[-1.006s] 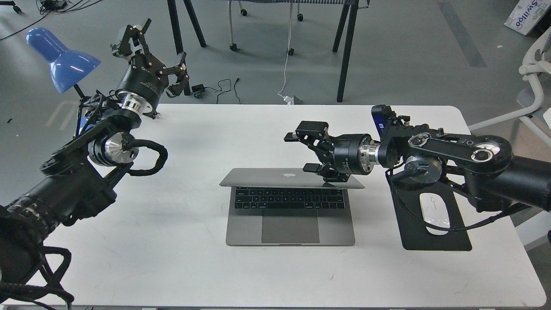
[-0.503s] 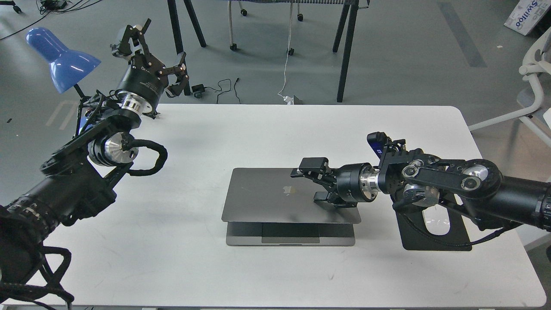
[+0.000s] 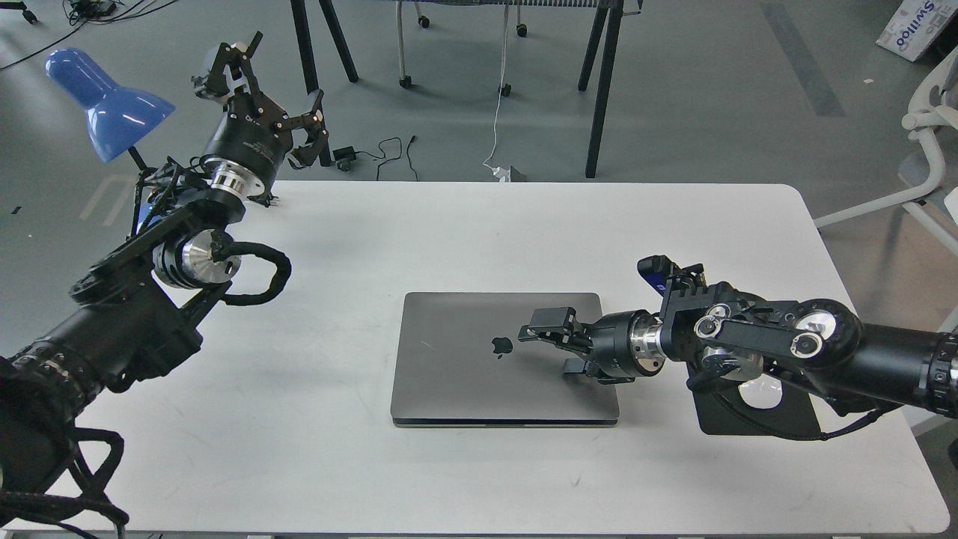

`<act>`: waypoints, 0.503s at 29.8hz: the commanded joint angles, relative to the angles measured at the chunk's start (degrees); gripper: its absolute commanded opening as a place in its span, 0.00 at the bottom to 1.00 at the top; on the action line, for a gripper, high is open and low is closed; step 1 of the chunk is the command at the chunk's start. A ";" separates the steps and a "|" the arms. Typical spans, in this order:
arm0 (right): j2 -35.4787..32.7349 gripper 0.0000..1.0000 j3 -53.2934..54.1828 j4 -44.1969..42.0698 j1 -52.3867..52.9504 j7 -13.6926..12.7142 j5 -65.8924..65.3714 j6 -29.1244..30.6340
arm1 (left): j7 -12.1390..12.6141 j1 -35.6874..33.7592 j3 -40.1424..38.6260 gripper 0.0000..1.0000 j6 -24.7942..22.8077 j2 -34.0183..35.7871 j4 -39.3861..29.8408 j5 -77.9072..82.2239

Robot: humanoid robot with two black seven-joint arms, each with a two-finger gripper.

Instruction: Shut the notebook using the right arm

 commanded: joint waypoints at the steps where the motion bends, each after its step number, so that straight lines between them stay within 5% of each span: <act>1: 0.66 1.00 -0.34 -0.40 -0.27 0.01 -0.01 -0.60 | 0.00 0.09 0.00 1.00 0.00 0.00 0.06 0.00; 15: -0.04 1.00 6.15 -1.10 5.09 0.09 0.43 -0.34 | 0.00 0.01 0.00 1.00 -0.09 0.00 0.06 0.00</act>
